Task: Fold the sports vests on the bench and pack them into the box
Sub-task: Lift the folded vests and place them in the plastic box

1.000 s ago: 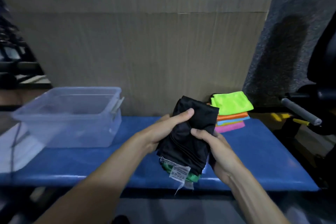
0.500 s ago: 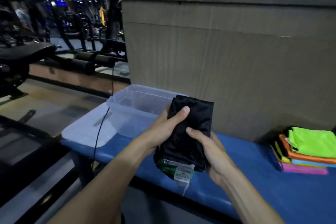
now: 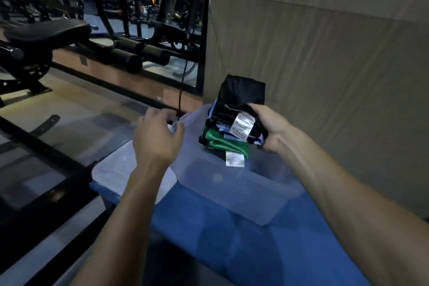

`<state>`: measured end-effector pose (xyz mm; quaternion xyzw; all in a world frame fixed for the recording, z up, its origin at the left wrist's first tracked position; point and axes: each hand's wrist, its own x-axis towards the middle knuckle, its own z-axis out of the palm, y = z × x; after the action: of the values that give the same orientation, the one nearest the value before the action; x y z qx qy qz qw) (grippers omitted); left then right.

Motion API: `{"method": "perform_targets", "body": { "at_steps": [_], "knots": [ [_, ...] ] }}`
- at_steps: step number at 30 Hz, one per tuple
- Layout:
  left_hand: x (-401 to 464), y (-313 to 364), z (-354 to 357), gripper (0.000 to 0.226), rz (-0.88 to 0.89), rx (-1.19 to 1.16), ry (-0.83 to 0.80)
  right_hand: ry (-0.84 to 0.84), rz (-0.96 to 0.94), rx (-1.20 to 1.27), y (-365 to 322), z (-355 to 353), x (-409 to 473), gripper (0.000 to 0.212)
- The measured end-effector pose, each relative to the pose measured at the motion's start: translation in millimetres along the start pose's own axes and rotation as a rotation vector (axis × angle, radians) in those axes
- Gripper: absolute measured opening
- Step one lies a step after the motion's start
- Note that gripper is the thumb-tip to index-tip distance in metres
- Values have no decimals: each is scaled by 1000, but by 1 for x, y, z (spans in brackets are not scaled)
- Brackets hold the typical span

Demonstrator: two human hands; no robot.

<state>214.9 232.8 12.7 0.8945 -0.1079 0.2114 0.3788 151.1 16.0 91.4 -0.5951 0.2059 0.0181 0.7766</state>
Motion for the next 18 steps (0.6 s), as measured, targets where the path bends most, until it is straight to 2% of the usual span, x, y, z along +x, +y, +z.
{"method": "perform_targets", "body": {
  "at_steps": [4, 6, 8, 12, 15, 18],
  "knots": [
    [1, -15, 5, 21, -115, -113, -82, 8, 64, -131, 13, 7, 52, 21],
    [0, -15, 8, 19, -165, -152, -122, -25, 118, -203, 24, 3, 73, 33],
    [2, -14, 10, 18, -178, -185, -131, -21, 147, -296, 32, 0, 81, 30],
    [2, -13, 11, 9, -164, -243, -188, 33, 199, -390, 49, -11, 87, 11],
    [-1, -15, 11, 18, -156, -292, -176, 60, 250, -419, 70, -20, 88, 23],
    [-3, -14, 8, 13, -83, -285, -168, 68, 282, -413, 84, -26, 87, 26]
  ]
}}
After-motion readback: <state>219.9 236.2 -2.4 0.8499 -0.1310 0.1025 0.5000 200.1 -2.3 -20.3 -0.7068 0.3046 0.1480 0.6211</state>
